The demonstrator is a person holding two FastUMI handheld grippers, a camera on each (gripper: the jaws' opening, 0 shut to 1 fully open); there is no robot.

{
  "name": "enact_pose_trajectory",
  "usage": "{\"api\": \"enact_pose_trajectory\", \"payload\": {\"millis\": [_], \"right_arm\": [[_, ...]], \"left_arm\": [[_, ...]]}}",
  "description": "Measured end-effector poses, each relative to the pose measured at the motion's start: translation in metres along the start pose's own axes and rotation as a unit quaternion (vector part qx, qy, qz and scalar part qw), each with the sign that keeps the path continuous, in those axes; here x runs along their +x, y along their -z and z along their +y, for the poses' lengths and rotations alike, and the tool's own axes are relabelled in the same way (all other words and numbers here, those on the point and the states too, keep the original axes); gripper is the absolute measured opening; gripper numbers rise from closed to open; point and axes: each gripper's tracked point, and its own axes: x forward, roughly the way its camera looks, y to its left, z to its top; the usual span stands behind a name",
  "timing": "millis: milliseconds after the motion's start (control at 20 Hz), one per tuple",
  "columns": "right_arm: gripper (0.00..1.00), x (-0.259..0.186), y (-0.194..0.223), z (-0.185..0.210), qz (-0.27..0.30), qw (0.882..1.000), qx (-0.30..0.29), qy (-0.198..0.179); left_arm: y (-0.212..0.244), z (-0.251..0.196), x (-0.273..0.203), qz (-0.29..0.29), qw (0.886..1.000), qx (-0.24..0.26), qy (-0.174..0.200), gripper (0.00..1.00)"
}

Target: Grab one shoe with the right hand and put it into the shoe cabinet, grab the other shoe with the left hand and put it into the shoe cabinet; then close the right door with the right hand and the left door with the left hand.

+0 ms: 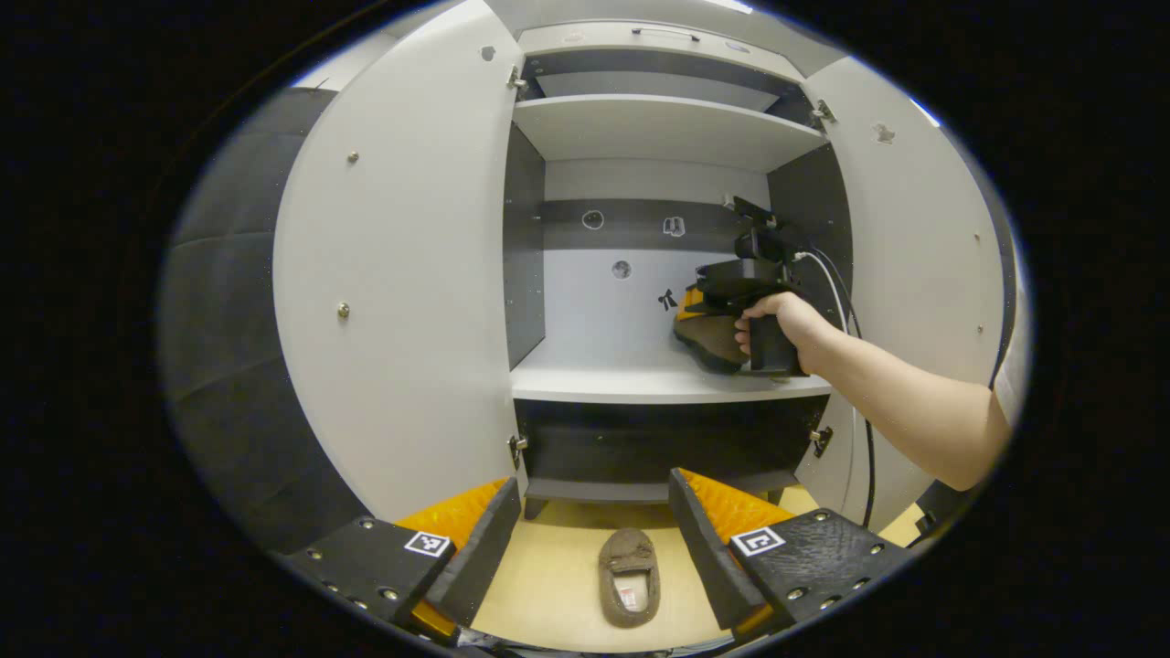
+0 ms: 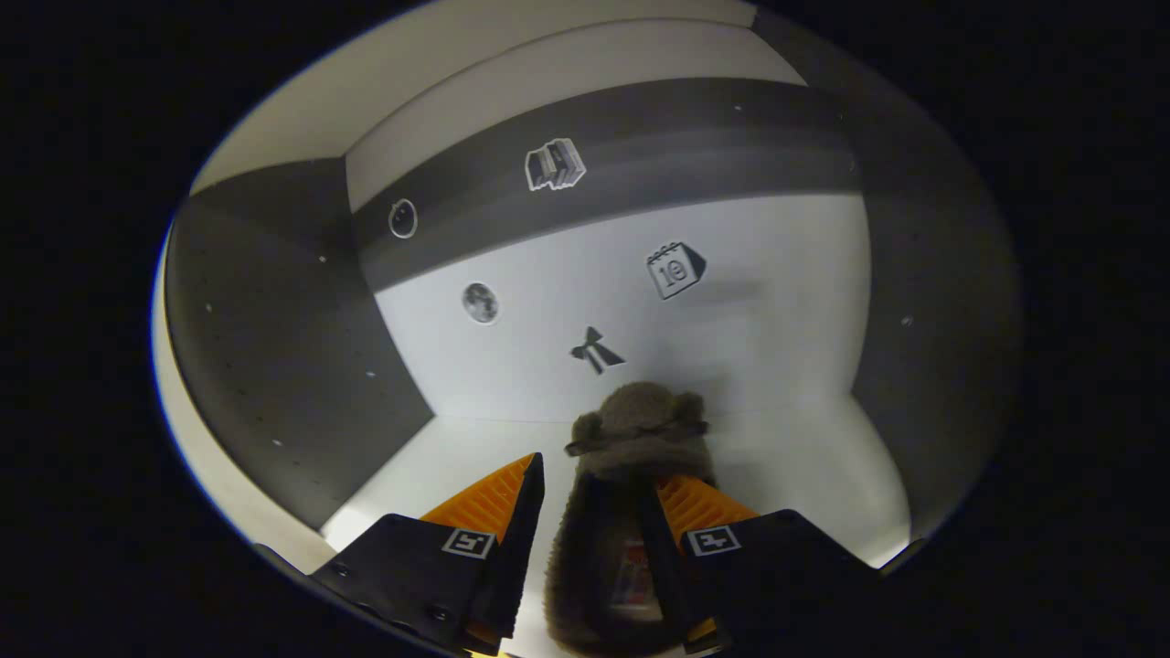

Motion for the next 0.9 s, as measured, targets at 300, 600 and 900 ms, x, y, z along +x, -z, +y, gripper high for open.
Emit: {"api": "enact_pose_trajectory", "payload": {"millis": [300,600,900], "right_arm": [[0.92,-0.03,0.004,0.012,0.01,1.0,-0.018,0.019],[0.98,-0.105,0.004,0.026,-0.046,0.995,-0.054,0.065],[0.97,-0.194,0.034,0.041,-0.1,0.985,-0.081,0.114]], "left_arm": [[0.001,0.005,-0.002,-0.011,1.0,-0.007,0.02,0.95],[0.024,0.025,-0.005,0.001,0.997,-0.019,0.074,0.94],[0.046,0.026,0.006,0.0,0.992,0.015,0.127,0.95]]}}
